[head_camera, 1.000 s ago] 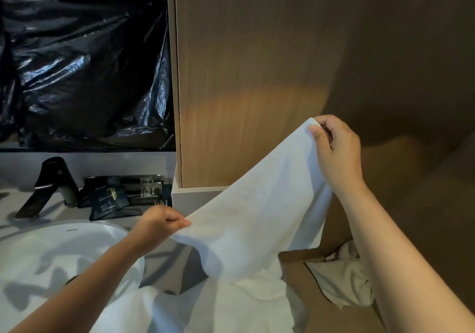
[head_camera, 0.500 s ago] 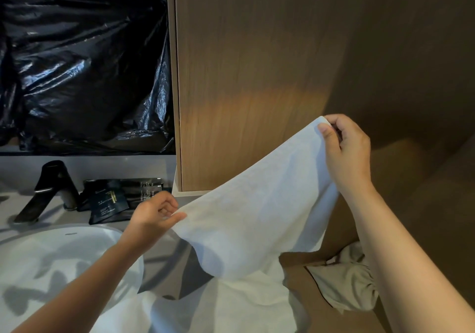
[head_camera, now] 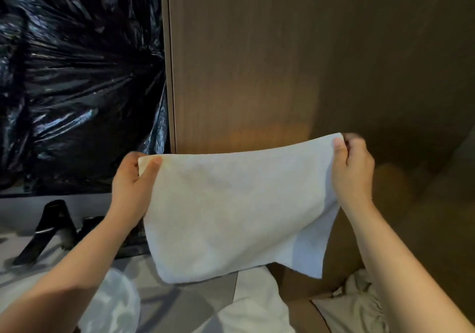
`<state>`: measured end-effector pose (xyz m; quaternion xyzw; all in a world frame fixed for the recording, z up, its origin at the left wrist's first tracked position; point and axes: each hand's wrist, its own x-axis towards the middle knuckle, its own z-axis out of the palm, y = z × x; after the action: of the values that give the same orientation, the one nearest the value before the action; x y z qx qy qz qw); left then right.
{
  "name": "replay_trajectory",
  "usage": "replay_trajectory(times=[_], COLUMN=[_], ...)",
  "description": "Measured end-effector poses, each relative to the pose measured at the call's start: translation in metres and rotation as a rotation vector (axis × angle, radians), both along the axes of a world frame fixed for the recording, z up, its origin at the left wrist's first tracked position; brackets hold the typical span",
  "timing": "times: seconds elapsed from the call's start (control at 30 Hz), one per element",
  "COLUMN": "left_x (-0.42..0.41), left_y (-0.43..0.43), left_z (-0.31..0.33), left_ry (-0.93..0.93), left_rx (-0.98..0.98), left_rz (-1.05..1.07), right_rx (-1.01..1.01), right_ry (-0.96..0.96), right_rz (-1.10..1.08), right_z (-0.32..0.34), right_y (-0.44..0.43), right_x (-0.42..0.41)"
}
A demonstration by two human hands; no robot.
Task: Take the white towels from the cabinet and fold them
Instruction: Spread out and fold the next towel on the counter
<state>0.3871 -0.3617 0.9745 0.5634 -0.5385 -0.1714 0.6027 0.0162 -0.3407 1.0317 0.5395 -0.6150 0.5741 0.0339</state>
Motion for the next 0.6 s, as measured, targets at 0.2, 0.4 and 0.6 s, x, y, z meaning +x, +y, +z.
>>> replay_trajectory(times=[0.2, 0.4, 0.6], left_x=[0.002, 0.002, -0.009], left_y=[0.001, 0.004, 0.005], left_z=[0.012, 0.02, -0.015], left_ry=[-0.087, -0.1, -0.152], left_rx=[-0.039, -0.097, 0.129], left_rz=[-0.002, 0.009, -0.054], right_rx=[0.049, 0.029, 0.294], right_ry=[-0.092, -0.14, -0.113], right_rz=[-0.026, -0.038, -0.065], right_z=[-0.021, -0.027, -0.066], right_y=[0.008, 0.012, 0.013], right_x=[-0.007, -0.01, -0.01])
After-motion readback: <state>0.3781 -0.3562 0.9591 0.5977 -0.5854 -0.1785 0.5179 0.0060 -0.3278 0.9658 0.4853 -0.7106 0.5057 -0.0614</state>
